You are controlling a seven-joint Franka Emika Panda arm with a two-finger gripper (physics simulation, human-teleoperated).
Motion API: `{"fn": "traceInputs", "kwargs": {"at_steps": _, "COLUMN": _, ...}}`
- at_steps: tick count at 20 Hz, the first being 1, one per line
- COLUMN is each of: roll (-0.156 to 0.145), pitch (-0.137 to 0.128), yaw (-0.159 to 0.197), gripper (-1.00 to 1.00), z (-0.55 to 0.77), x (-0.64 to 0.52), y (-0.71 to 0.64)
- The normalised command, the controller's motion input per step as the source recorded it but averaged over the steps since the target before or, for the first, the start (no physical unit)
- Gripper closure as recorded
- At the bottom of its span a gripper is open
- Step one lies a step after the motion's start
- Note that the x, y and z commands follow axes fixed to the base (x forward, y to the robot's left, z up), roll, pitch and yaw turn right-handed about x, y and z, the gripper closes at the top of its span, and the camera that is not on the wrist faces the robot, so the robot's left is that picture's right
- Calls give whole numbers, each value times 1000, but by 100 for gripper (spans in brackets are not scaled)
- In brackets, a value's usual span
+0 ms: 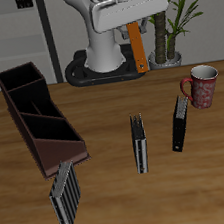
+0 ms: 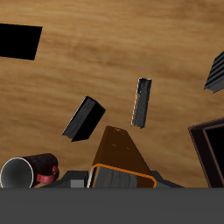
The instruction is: Place the orange book into the right desk caddy's front compartment
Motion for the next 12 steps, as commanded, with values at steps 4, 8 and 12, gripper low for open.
{"fn": "traceInputs", "kwargs": {"at_steps": 4, "roll": -65, "pitch": -17, "yaw": 101, "gripper": 100, "z": 30, "x": -447, "y": -591}}
{"fn": "traceInputs", "kwargs": {"at_steps": 8, "roll": -108, "pitch": -10, "yaw": 59, "gripper": 100, "z": -7, "x": -211, "y": -601}}
{"fn": "traceInputs", "kwargs": {"at_steps": 12, "roll": -154, "pitch": 0, "yaw": 28, "gripper": 100, "z": -70, "x": -178, "y": -843}}
